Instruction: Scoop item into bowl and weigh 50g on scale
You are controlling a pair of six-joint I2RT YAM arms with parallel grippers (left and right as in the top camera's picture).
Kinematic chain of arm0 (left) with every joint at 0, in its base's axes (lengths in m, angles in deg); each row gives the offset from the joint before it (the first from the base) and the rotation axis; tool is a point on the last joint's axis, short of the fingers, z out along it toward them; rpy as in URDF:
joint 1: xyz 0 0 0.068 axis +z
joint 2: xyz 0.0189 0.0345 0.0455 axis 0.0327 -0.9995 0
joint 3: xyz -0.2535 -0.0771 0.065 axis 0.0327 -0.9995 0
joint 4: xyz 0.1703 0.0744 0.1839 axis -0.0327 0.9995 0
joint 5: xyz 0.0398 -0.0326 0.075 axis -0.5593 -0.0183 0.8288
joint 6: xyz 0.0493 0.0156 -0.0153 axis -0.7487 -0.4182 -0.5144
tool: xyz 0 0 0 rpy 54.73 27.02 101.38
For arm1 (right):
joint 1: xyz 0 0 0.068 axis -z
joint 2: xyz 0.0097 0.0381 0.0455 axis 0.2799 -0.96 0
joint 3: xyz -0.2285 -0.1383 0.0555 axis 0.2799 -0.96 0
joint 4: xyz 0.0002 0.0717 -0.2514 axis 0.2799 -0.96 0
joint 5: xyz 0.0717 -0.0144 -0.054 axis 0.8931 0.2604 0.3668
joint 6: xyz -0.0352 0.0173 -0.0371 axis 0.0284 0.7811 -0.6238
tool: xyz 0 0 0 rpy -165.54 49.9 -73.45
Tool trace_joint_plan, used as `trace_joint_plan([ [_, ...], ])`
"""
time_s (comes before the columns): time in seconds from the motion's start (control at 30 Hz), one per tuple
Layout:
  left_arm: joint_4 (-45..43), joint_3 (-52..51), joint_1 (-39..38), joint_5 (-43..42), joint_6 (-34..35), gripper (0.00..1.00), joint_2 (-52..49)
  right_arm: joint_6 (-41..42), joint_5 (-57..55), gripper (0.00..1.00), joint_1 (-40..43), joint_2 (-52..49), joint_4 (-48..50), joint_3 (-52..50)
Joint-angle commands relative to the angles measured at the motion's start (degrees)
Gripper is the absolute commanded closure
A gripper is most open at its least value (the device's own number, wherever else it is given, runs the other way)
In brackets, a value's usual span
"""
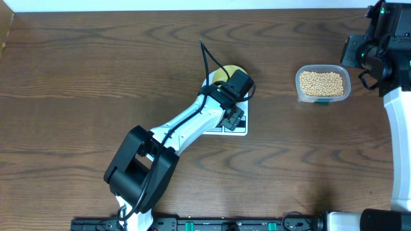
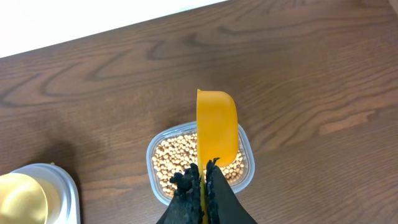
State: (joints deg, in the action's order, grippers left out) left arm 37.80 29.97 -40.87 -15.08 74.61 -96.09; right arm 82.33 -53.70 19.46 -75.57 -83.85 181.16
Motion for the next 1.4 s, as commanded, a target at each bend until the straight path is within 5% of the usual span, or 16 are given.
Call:
trace_joint_plan([
  [0.0, 0.26, -0.44, -0.11, 2.08, 0.5, 0.17, 4.48, -1.31, -0.31, 0.99, 0.24, -0.07, 0.42, 1.18],
  [0.23, -2.1, -0.44, -0.24, 2.01, -3.78, 0.17, 13.38, -1.46, -0.28, 0.99, 0.24, -0.07, 0.68, 1.18],
  [0.63, -9.99, -0.44, -0.24, -1.66, -12.46, 0.17, 9.68, -1.49, -0.28, 0.99, 0.24, -0.07, 0.92, 1.18],
  [1.37, -9.22, -0.46, -0.24, -4.13, -7.74, 0.17, 2.75, -1.49, -0.28, 0.99, 0.24, -0.07, 0.44, 1.16],
])
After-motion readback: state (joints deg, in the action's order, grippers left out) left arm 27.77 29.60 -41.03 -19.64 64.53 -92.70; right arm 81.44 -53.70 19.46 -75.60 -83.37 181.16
